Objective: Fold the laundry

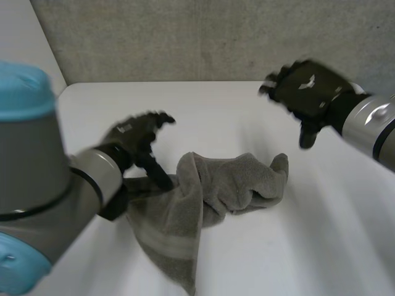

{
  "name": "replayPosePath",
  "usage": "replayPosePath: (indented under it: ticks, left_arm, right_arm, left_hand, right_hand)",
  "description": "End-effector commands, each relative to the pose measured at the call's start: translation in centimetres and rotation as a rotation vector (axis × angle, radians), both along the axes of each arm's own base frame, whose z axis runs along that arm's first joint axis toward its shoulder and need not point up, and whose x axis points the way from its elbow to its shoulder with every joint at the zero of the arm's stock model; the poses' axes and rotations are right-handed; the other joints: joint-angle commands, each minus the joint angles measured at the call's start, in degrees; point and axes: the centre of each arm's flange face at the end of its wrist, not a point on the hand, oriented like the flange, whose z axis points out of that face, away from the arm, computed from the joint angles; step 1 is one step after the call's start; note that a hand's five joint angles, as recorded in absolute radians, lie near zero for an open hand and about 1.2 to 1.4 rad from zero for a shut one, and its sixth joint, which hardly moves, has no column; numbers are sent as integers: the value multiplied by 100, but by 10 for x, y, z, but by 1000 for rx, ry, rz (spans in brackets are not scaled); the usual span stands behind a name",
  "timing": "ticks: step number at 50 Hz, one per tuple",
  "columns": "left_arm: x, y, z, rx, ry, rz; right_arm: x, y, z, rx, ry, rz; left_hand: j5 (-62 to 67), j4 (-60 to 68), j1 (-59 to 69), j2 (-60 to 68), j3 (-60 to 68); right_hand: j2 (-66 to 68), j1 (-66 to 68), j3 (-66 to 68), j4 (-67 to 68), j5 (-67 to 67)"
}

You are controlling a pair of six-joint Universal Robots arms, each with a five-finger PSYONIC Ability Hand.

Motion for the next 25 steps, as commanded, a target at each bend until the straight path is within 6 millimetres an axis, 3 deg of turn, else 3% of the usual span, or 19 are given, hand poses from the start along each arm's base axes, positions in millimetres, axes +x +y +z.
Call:
replayPosePath:
  ticks: [1,5,7,11,17,19,20,21,23,25]
  left_arm:
    - [-19,11,-43,123,34,-16]
    - [-32,12,-59,111,92,-24]
    - [-36,12,-64,98,101,-18]
    - [-43,13,-78,61,81,22]
    - [-44,7,-88,22,61,89]
    - [-43,3,-90,-13,27,116]
    - [-43,3,-90,-13,27,116]
    - [-42,0,-88,-43,2,123]
    - [-42,-4,-85,-85,-20,128]
    - [-42,-15,-73,-182,-46,135]
  right_arm:
    - [0,-15,-33,206,-27,99]
    - [2,-30,-51,329,-80,70]
    - [3,-44,-70,425,-112,29]
    - [3,-52,-89,502,-112,-13]
    - [1,-53,-118,576,-32,-84]
    - [1,-53,-118,567,-8,-89]
    - [1,-53,-116,550,5,-90]
    - [1,-53,-116,550,5,-90]
    - [5,-54,-102,503,-19,-76]
    - [8,-56,-91,468,-48,-74]
  left_hand:
    - [-1,75,77,81,69]
    - [33,108,110,115,102]
    - [33,108,110,115,102]
    - [49,125,127,132,119]
    - [571,647,648,653,641]
    - [3296,3372,3374,3378,3366]
    - [3313,3388,3390,3395,3382]
    - [4778,4854,4856,4860,4848]
    - [5449,5525,5527,5531,5519]
    - [6839,6915,6916,6921,6909]
  right_hand:
    - [-405,-326,-392,-463,-339]
    - [-405,-326,-392,-463,-339]
    - [-405,-326,-392,-463,-339]
    - [-128,-48,-115,-186,-61]
    - [2120,2200,2133,2062,2187]
    - [2732,2811,2745,2674,2798]
    - [3764,3844,3777,3707,3831]
    - [3775,3854,3788,3717,3841]
    - [6581,6661,6594,6523,6648]
    - [6595,6674,6608,6537,6661]
